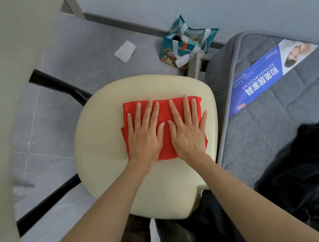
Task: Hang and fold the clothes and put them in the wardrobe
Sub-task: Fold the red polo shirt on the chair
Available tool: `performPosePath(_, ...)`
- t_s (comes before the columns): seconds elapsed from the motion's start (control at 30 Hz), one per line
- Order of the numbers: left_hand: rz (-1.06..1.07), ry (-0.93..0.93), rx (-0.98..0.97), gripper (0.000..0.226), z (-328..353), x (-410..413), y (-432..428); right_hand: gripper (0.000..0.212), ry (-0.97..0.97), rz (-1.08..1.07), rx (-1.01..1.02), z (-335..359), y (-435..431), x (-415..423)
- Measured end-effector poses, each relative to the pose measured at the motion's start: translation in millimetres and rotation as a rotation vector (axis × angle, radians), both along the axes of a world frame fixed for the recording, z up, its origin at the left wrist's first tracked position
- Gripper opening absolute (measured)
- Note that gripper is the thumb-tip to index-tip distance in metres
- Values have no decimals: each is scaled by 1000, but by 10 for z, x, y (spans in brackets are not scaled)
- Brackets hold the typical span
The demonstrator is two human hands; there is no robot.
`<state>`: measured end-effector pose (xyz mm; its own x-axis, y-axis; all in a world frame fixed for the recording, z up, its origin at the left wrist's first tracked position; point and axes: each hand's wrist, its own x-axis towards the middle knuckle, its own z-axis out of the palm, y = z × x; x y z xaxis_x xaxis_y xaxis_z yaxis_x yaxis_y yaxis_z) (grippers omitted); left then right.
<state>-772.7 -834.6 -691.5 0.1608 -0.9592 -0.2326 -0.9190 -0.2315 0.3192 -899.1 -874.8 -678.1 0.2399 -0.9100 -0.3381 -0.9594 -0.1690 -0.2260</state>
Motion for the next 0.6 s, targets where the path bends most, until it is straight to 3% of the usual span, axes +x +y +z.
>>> performPosePath(0.17,136,-19,-27,55,-234,-27,32,55,-121,-15,-55,-179,10,-70)
performPosePath(0.3,296,78,-39,59,-156,-4,86,60,-189,-47,-90,-130,23,-103)
performPosePath(0.47,673,239,86,73,135,-41,145,73,-225,-373,-144,68,80,-96)
performPosePath(0.6,840,430,137,82,276,-48,33,71,-260,-640,78,150,37,-19)
